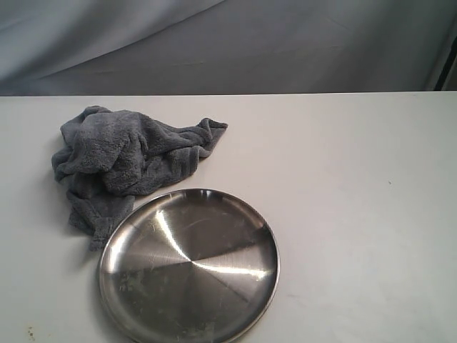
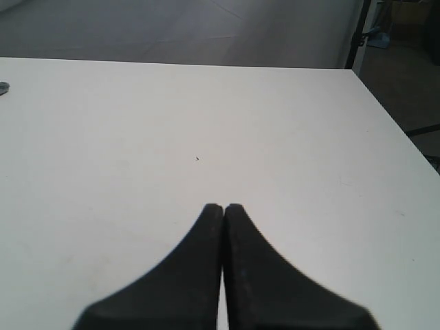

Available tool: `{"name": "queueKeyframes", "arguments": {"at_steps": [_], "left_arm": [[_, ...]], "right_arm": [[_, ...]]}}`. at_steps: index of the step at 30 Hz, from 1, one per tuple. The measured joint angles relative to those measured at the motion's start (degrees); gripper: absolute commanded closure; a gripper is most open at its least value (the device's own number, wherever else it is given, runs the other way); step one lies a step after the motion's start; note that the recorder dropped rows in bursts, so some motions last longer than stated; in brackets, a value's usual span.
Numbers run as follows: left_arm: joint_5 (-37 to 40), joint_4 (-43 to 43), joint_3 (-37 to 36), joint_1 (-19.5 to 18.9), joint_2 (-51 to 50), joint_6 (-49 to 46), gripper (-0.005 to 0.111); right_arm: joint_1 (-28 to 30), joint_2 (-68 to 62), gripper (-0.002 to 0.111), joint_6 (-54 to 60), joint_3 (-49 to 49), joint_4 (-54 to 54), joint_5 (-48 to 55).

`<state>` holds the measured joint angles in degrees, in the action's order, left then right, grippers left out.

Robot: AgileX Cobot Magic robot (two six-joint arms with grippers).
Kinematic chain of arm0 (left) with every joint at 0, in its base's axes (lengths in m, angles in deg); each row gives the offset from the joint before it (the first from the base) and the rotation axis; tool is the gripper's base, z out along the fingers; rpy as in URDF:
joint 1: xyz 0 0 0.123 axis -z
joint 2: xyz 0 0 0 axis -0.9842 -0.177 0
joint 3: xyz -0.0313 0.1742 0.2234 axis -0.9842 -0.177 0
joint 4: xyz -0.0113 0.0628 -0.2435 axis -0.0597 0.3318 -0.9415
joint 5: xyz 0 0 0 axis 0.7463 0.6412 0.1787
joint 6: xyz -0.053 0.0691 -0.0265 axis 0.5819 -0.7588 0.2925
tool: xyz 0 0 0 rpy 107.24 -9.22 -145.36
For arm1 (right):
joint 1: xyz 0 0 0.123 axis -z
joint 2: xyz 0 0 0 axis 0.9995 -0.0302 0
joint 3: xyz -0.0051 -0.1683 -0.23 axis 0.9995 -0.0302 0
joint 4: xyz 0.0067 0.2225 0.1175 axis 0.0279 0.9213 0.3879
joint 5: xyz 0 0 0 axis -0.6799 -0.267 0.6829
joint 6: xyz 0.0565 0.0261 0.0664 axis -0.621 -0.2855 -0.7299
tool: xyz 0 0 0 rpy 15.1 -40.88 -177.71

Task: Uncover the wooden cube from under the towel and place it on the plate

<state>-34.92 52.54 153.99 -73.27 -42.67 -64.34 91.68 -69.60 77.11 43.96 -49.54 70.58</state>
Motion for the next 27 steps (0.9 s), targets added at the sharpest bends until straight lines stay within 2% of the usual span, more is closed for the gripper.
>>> {"name": "queueKeyframes", "arguments": {"at_steps": [3, 8, 16, 24, 27], "left_arm": [[6.5, -6.6, 2.8, 3.0, -2.0, -5.9, 0.107], [17.1, -12.7, 8.1, 4.2, -7.6, -9.3, 0.107], [24.9, -13.3, 9.3, 4.2, -14.5, -10.0, 0.107], [35.5, -13.4, 9.4, 4.2, -17.0, -15.3, 0.107], [38.8, -16.4, 9.6, 4.2, -17.9, -17.6, 0.107]], "right_arm": [[0.0, 0.0, 0.108, 0.0, 0.0, 0.0, 0.0], [0.0, 0.0, 0.108, 0.0, 0.0, 0.0, 0.0], [0.0, 0.0, 0.108, 0.0, 0.0, 0.0, 0.0], [0.0, 0.0, 0.108, 0.0, 0.0, 0.0, 0.0], [0.0, 0.0, 0.108, 0.0, 0.0, 0.0, 0.0]]}}
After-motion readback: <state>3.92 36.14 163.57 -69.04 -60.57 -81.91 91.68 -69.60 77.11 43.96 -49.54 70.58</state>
